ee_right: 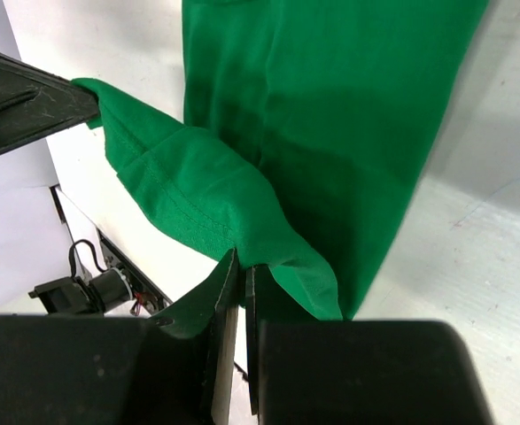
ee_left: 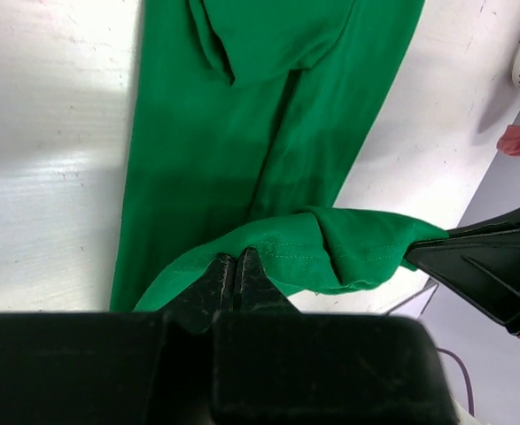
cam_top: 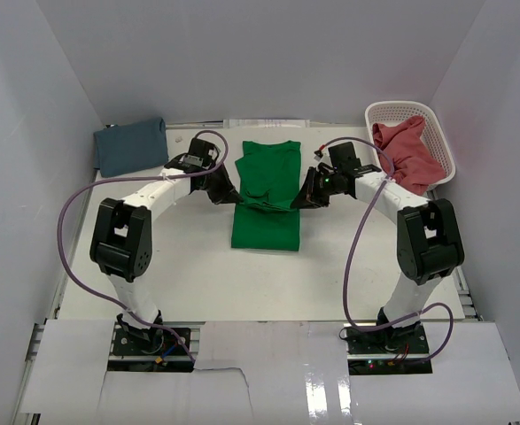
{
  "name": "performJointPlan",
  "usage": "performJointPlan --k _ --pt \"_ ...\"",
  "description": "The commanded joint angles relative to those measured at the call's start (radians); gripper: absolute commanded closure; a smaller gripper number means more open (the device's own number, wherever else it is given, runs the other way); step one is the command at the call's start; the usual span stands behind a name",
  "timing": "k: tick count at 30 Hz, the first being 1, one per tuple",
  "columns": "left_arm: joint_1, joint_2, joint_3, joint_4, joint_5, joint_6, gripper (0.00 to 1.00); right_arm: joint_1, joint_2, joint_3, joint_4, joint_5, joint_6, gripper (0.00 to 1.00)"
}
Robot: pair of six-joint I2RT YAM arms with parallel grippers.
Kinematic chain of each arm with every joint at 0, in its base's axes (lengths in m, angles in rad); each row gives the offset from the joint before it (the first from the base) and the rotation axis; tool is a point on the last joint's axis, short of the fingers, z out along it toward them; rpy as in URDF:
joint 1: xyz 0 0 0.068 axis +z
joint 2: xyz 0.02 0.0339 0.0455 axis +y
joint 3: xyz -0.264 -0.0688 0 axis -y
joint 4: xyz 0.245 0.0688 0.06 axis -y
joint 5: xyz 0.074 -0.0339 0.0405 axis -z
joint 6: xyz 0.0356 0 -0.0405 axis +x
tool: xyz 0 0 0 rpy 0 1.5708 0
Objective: Fold and stack the t-shirts
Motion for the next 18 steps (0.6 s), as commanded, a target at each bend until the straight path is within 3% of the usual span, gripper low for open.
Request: performJointPlan --k 1,18 --pt "0.017 0.001 0.051 0.021 -0.013 0.016 1.00 -0.013 0.025 0.063 -0.002 -0.021 -0.028 0.92" --pt "0.026 0.118 0.089 0.081 0.065 0.023 1.00 -0.028 0.087 0.109 -0.012 -0.019 -0.048 0.92"
